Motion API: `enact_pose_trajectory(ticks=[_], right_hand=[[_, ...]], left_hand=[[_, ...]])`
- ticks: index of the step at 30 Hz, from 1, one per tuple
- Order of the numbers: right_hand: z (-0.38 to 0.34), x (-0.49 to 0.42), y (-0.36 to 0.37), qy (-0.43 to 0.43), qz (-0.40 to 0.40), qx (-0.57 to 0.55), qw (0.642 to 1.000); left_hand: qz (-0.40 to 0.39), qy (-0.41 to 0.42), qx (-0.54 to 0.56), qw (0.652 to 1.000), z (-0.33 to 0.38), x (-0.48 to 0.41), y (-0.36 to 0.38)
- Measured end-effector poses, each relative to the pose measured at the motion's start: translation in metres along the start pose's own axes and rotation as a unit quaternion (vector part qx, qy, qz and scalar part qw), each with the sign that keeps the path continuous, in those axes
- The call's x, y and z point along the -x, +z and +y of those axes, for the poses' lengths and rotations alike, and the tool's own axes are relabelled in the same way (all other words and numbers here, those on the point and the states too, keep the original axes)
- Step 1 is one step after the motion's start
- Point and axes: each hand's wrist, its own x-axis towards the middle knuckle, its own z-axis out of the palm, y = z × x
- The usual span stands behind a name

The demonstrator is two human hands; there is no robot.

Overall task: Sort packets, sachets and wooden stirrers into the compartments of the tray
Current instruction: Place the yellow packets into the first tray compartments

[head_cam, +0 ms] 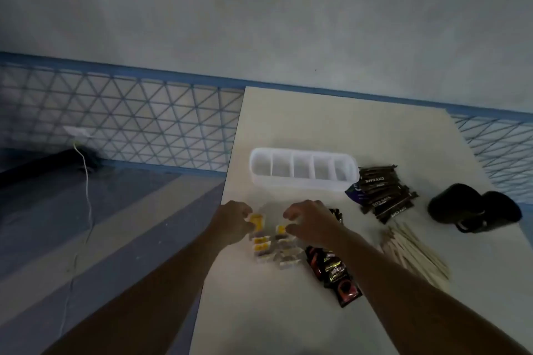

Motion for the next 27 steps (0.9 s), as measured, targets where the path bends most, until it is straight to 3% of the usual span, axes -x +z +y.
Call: enact_pose_trajectory(ticks=[5,19,27], right_hand=[[0.002,-0.002,0.012,0.017,0.017,0.001,1.000],[0.016,-0.014,0.021,-0.054,0.085,-0.037,0.994],[0.022,-0.007,0.022,-0.114,0.059,-0.030,0.991]], left_hand=[[0.040,-0.009,-0.002,0.999,-0.007,0.001,0.010],[0.112,0.032,0.042,0.992,0.000,-0.001,0.022],[0.111,0.048,0.042,0.992,-0.011,0.007,0.026]])
